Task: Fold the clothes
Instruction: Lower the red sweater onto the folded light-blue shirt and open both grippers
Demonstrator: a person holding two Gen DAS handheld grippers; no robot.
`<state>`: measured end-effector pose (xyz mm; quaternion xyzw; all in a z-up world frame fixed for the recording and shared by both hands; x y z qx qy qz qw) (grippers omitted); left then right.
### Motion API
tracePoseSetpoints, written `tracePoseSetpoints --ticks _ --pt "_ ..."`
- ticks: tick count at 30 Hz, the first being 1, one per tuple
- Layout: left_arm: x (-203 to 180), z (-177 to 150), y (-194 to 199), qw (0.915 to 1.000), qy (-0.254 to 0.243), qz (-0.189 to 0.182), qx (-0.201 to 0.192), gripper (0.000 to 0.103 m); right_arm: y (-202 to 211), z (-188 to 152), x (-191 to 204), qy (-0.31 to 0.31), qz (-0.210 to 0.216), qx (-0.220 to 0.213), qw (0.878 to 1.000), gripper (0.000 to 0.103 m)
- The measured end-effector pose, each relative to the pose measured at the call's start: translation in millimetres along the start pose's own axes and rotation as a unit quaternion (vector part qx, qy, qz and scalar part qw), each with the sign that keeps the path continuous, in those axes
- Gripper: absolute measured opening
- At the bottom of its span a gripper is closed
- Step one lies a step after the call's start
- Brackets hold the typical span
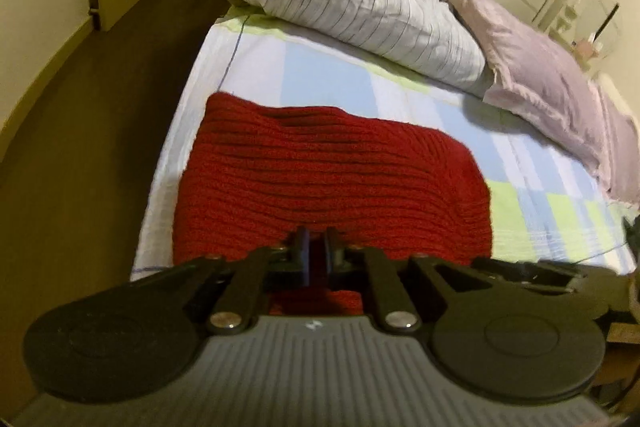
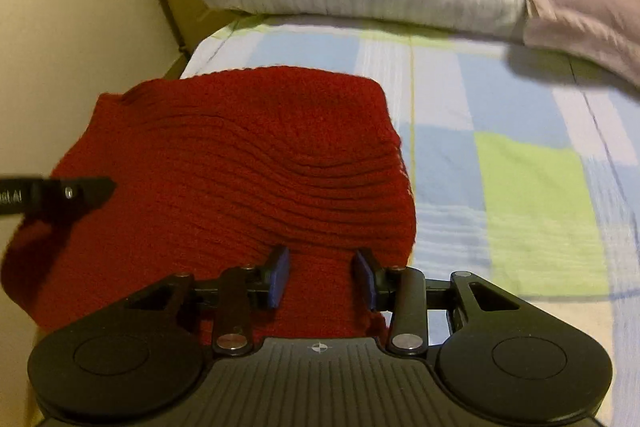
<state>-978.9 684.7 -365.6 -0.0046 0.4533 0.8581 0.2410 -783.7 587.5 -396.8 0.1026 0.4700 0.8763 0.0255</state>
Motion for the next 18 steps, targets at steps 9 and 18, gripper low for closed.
tracePoseSetpoints --ticks 9,18 --pt "5.0 -22.1 65.3 0.9991 0.037 0.02 -0.002 0.007 65.3 -8.1 3.8 -0.05 0.035 -0.005 0.998 0.039" --pt "8.5 -51.1 61.9 0.996 0.07 0.05 0.023 0.006 36.7 -28.4 17.0 -0.025 0.022 0.04 0.999 0.039"
Point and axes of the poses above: each gripper's, at about its wrist camera, not at the fingertips, and y roughly against the way its jaws point, x to its left, z to its top, the point moved 7 cm from there along -y, roughly the way its jaws point, and after that the axes turned 3 degrees about -y, right-handed, at the moved point
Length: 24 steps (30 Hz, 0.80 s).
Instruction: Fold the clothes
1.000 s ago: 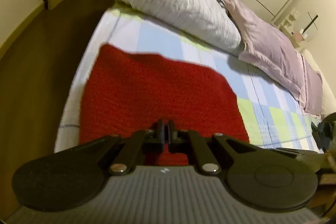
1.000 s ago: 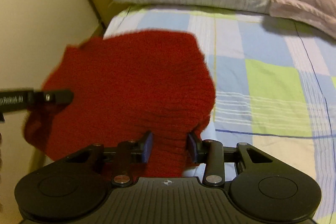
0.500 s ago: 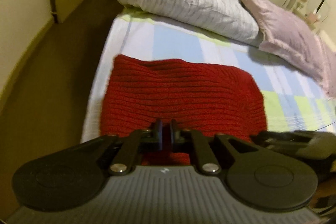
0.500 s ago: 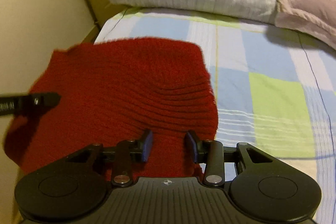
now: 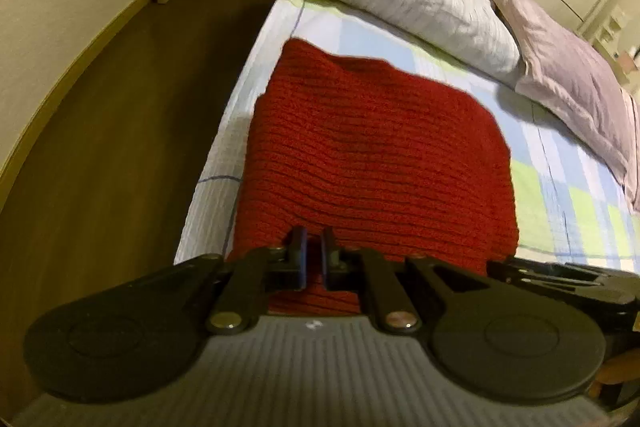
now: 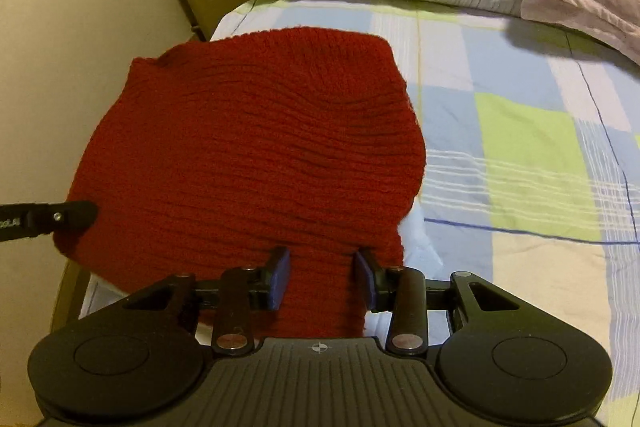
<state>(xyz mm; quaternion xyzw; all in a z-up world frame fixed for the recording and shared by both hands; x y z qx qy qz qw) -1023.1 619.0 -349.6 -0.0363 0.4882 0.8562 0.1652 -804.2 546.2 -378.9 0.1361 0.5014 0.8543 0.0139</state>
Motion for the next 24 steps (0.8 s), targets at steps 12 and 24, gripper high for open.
tracePoseSetpoints --ticks 12,24 --pt "-26.1 -16.0 54.1 0.9951 -0.036 0.085 0.035 0.033 32.8 -37.2 14.1 0.019 -0.009 0.098 0.995 0.04" --pt "-80.9 -40.4 145.0 0.99 -0.073 0.12 -0.01 0.053 119.1 -47.4 26.5 0.066 -0.02 0.062 0.996 0.04"
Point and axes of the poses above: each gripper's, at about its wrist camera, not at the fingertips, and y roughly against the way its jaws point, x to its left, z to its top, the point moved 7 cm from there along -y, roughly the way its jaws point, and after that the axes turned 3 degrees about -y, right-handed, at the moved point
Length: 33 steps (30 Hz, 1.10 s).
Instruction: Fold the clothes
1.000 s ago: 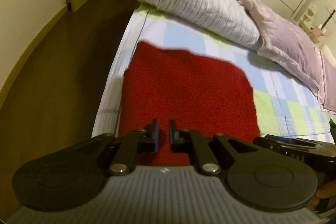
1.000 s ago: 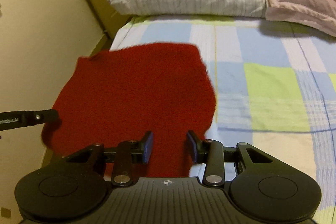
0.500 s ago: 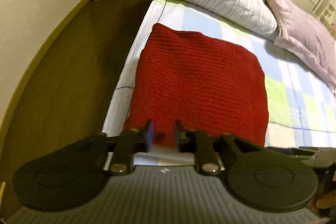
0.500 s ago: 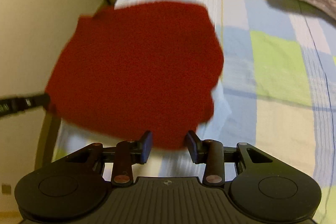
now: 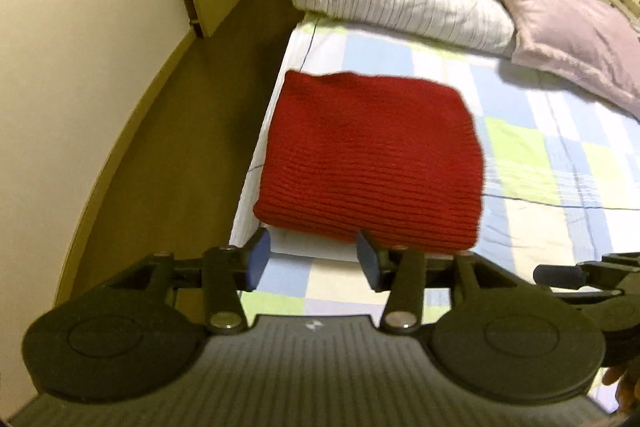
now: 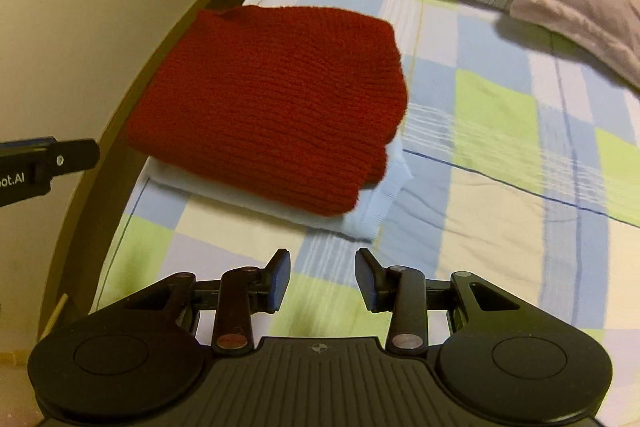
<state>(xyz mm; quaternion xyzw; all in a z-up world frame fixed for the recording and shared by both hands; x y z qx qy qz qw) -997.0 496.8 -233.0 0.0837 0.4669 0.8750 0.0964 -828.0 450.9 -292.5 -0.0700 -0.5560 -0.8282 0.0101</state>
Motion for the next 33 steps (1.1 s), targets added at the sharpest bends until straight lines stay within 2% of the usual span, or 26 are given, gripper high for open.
tracePoseSetpoints --ticks 1,4,9,13,18,27,33 --pt "-4.6 -1.9 9.5 1.0 0.0 0.001 -0.003 0.059 8.8 -2.8 -0.5 0.003 -0.001 -0.003 1.0 0.04" --pt "-20.7 -7.0 39.3 0.9997 -0.007 0.013 -0.017 0.063 35.8 -10.8 -1.7 0.011 0.001 -0.013 1.0 0.04" --pt "-45.8 -16.1 81.4 0.9994 0.012 0.024 -0.022 0.063 78.9 -21.7 -12.7 0.028 -0.006 -0.037 0.999 0.04" --pt "-67.7 -30.8 112.5 0.9985 0.032 0.039 -0.021 0.063 111.0 -31.4 -29.4 0.028 0.008 -0.064 0.998 0.04" --pt "-97.2 -54.0 146.2 0.9968 0.055 0.054 -0.02 0.063 136.4 -54.4 -52.8 0.036 0.018 -0.073 0.996 0.04" --pt "-130.0 -81.4 168.2 0.9968 0.061 0.051 -0.014 0.063 159.4 -89.4 -77.1 0.04 0.023 -0.055 0.997 0.04" --pt "-125.3 -82.4 166.4 0.9978 0.051 0.043 -0.01 0.063 166.9 -93.2 -78.2 0.036 0.006 -0.052 0.998 0.04"
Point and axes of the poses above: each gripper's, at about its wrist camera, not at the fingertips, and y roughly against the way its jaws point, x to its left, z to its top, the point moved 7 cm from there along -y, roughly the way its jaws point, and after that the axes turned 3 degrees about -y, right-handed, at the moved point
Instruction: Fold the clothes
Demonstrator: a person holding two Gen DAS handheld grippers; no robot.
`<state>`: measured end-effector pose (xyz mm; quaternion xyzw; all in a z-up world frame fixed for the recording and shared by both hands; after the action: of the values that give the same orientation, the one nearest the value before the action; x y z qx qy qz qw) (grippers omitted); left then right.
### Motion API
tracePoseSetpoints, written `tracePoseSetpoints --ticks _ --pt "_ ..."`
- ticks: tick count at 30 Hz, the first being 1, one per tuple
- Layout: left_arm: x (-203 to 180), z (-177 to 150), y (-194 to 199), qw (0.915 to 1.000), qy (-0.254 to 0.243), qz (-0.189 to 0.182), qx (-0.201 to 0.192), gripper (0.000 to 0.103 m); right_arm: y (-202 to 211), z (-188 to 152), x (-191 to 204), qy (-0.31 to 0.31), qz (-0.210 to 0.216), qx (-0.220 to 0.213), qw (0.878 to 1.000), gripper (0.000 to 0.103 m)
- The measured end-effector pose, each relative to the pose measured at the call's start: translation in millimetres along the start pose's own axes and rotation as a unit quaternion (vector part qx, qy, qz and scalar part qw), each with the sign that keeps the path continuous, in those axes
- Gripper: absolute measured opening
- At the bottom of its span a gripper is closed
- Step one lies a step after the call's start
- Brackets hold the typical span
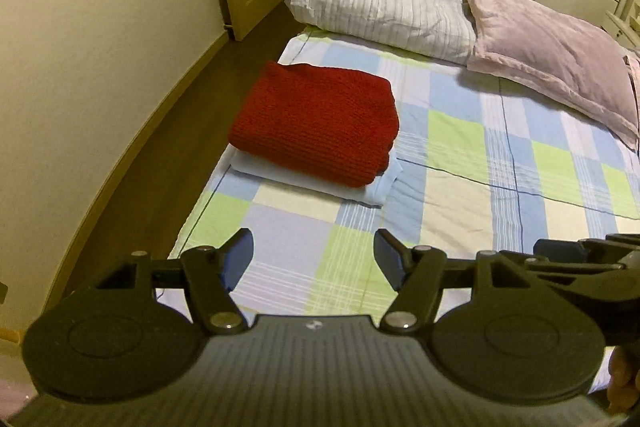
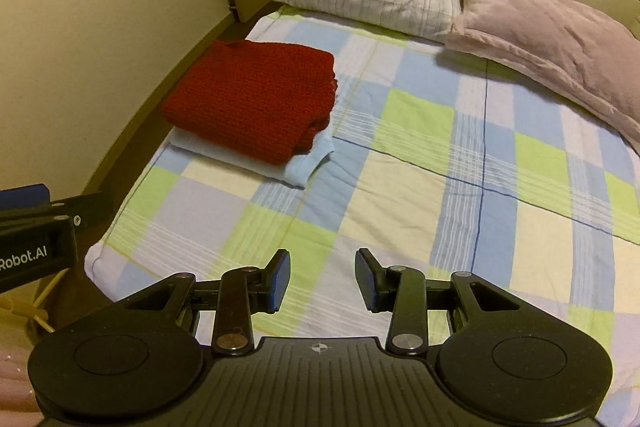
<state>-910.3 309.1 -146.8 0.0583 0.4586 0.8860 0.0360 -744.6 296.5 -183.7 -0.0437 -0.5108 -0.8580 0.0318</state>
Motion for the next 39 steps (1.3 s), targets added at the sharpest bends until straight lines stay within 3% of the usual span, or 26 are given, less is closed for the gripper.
tracePoseSetpoints --ticks 20,30,39 --pt "72.6 26.4 -53.1 0.9962 -0.07 -0.039 0.035 0.063 -44.9 19.0 77.6 -0.072 -0.018 0.046 0.996 0.04" --pt "79.3 32.2 -81.2 0.9926 -0.084 -0.071 0.051 0.063 -65.4 25.6 80.7 -0.119 -0.031 0.062 0.99 0.04" --pt "86.1 41.4 -103.3 0.9921 -0.081 -0.08 0.052 0.063 -86.2 39.8 86.8 -0.122 -0.037 0.065 0.99 0.04"
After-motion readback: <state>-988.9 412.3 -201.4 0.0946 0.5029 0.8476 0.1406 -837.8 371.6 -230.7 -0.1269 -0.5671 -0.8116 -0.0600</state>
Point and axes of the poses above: each gripper's, at about its wrist camera, not at the fingertips, and y roughly against the way its jaws point, x to its left, z to its top, the point moved 7 cm from there along -y, roughly the way its jaws point, and after that the axes turned 3 degrees about -y, right-handed, at the moved point
